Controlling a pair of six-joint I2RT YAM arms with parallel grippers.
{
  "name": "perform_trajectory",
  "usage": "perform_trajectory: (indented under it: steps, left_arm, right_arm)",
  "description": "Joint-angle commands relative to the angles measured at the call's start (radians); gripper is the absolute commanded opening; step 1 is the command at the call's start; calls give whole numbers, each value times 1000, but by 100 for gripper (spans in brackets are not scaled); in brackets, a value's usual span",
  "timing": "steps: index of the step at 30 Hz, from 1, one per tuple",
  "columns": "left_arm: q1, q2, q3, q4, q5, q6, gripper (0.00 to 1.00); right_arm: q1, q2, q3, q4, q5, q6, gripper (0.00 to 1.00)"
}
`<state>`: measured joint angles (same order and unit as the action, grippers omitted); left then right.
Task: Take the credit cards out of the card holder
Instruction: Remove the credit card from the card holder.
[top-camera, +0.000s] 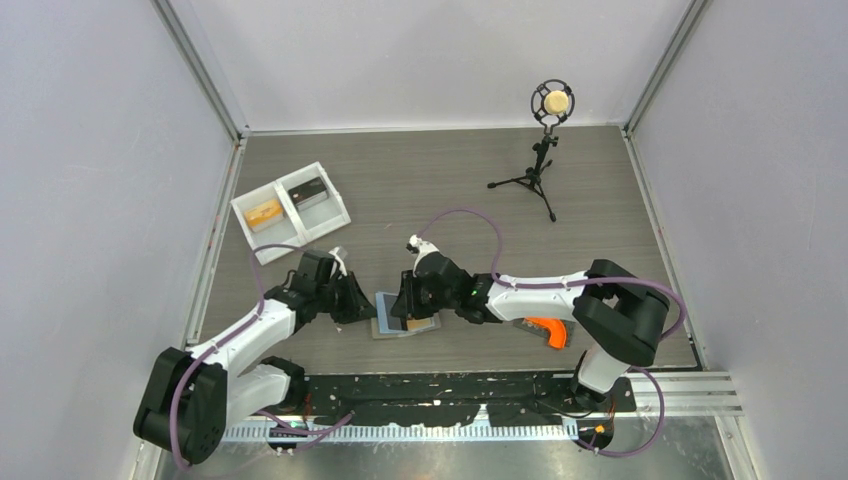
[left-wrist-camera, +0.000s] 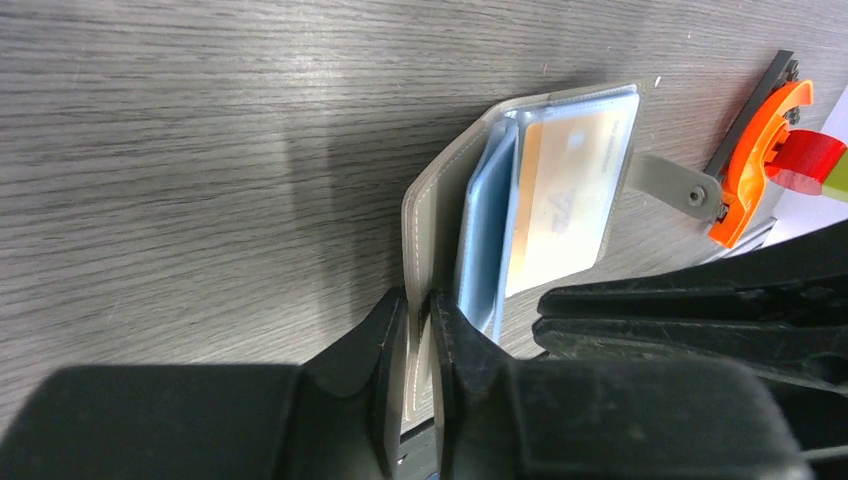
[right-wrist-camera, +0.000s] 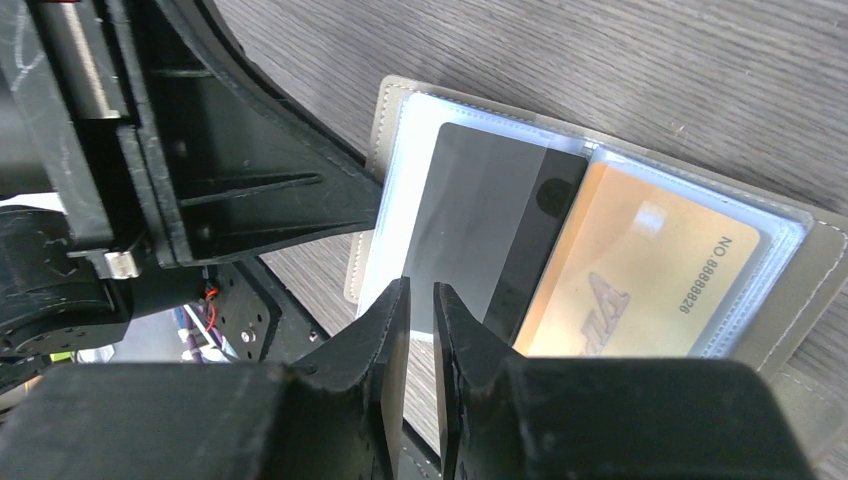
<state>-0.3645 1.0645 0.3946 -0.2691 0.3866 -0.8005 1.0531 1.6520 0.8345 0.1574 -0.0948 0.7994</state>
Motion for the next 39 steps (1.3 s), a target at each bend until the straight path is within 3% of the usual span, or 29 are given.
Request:
perform_trajectory:
  steps: [1, 8, 18, 25, 31, 39]
  left_arm:
    - [-2, -13, -8, 39, 22, -18, 25]
    - [-2, -88, 19, -81, -57, -19, 43]
    - [-2, -204, 75, -146, -56, -16, 49]
    - [-4, -244, 44, -30, 28, -38, 37]
    - [-4, -166, -1, 88, 98, -61, 22]
    - [-4, -58, -10, 110, 61, -19, 15]
  right_arm:
    - [7, 18, 15, 27, 17, -15, 24]
    - [5, 21, 15, -10, 49, -22, 25]
    - [6, 51, 23, -15, 38, -29, 24]
    - [17, 74, 43, -33, 46, -33, 24]
    - [17, 68, 44, -44, 53, -34, 24]
    - [18, 62, 49, -63, 59, -45, 24]
